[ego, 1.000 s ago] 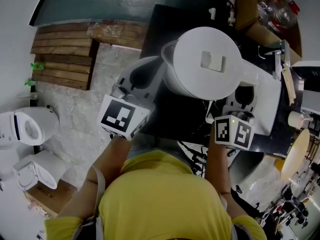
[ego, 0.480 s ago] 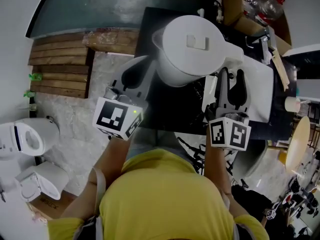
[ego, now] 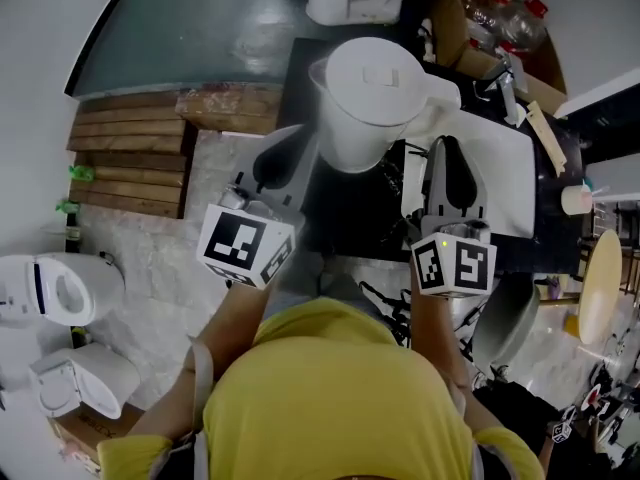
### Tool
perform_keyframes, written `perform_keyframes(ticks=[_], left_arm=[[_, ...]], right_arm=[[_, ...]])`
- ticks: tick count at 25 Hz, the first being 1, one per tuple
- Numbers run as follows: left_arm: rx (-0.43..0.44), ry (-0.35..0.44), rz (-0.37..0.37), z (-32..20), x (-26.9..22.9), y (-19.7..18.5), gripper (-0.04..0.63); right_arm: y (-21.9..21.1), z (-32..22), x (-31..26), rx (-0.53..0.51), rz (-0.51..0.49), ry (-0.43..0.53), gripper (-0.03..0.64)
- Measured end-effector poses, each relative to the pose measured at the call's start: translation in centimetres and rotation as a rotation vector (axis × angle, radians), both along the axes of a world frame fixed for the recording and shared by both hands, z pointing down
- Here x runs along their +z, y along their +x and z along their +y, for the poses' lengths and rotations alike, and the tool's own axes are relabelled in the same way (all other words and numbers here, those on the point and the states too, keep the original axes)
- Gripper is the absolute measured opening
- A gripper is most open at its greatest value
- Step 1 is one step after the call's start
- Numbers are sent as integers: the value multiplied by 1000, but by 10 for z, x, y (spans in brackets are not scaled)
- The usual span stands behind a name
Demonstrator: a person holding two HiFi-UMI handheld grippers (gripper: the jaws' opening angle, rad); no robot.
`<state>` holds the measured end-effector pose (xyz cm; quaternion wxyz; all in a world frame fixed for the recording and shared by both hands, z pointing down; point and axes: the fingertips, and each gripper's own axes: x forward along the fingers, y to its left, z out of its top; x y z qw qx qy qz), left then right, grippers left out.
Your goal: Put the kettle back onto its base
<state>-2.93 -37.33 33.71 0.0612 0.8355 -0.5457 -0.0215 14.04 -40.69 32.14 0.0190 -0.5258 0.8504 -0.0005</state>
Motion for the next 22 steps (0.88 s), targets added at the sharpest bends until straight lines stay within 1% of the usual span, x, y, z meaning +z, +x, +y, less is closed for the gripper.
perform_keyframes(ticks=[5, 12, 18, 22], left_arm=[[7, 25, -4, 20, -14, 7, 31], [26, 47, -6, 46, -28, 20, 31], [40, 58, -7, 74, -44, 38, 31], [50, 77, 25, 96, -53, 50, 31]], right_arm=[[-9, 18, -4, -49, -5, -31, 21], [-22, 51, -17, -141, -23, -66, 17], [-27, 87, -34, -209, -16, -53, 17], [-21, 111, -42, -230, -16, -40, 17]])
